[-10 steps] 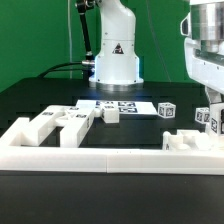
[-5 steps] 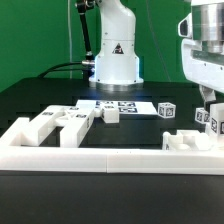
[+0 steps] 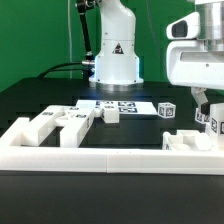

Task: Assemble chair

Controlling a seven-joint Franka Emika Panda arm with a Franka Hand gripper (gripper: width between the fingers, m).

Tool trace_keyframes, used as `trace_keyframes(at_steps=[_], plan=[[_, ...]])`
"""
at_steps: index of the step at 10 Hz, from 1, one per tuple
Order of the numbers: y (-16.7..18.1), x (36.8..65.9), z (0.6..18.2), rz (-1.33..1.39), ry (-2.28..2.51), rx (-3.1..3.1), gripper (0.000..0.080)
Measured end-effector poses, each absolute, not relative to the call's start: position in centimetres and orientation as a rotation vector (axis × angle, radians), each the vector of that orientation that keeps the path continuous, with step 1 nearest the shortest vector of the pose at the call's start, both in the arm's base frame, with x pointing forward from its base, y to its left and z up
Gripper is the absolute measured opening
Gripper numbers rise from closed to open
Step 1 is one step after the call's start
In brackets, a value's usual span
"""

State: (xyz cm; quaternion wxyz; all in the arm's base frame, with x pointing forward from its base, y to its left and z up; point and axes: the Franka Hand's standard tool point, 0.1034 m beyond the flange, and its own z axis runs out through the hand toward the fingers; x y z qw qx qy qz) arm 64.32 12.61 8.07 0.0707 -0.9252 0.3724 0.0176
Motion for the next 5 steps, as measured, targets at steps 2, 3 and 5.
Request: trace_keyframes(at_steps=[2,3,5], plan=[[12.52,64.39,8.10,0.027,0.837,-2.878,0.0648],[12.44,64.40,8.10,0.017,0.710,-2.911,0.0648],[12.44,64.40,8.10,0.002,0.504,-2.955,0.0648]])
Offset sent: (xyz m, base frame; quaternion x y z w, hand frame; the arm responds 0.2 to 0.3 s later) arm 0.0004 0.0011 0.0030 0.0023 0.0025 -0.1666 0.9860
